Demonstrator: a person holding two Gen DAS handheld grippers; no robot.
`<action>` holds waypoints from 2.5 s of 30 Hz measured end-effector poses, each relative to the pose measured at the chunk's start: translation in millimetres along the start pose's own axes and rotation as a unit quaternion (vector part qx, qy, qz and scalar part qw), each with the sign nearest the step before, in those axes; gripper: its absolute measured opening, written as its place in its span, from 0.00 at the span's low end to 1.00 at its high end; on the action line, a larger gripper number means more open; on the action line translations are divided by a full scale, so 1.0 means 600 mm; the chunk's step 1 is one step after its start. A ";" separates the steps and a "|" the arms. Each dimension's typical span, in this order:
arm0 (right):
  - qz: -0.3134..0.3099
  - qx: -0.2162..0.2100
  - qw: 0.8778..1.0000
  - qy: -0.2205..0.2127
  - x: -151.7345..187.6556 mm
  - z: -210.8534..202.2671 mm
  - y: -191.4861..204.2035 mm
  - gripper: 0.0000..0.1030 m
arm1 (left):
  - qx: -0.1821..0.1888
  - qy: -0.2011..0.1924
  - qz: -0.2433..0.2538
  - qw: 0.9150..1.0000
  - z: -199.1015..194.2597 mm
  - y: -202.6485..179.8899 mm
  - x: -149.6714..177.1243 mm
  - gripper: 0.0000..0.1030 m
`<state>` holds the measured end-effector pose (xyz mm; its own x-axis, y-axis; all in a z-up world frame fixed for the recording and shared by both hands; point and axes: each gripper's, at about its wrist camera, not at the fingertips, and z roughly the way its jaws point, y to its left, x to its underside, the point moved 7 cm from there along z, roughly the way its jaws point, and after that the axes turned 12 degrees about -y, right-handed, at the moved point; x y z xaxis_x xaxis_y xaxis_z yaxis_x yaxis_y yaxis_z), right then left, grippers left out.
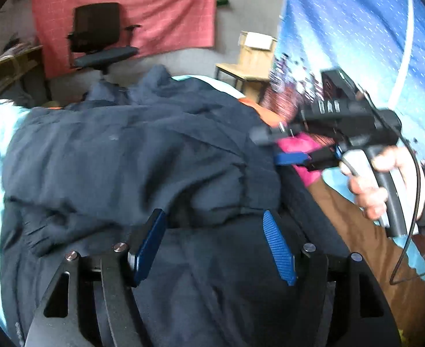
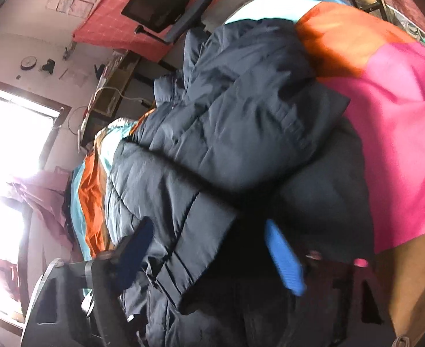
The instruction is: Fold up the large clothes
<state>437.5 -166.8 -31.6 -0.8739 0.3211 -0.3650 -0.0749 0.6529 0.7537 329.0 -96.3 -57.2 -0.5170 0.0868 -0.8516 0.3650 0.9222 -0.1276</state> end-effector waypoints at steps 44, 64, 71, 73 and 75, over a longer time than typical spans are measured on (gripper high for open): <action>-0.311 0.174 0.934 -0.027 0.080 0.042 0.063 0.50 | -0.157 0.075 -0.066 0.982 -0.021 0.273 0.069 0.62; -0.250 0.194 0.945 -0.077 0.021 -0.002 0.049 0.07 | -0.177 0.026 -0.072 0.981 -0.071 0.275 0.036 0.63; -0.339 0.171 0.917 -0.120 0.018 -0.004 0.121 0.57 | -0.199 -0.040 -0.061 0.977 -0.084 0.289 -0.055 0.63; -0.364 0.158 0.911 -0.112 0.025 0.018 0.144 0.57 | -0.209 -0.032 -0.068 0.975 -0.062 0.309 -0.066 0.63; -0.379 0.147 0.908 -0.099 0.034 0.045 0.157 0.57 | -0.212 -0.014 -0.079 0.974 -0.036 0.330 -0.065 0.63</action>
<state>425.7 -80.4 17.5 -0.5200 -0.1991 -0.8306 -0.4618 0.8836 0.0773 404.5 91.2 -38.5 -0.5169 -0.0738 -0.8529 -0.0729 0.9965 -0.0420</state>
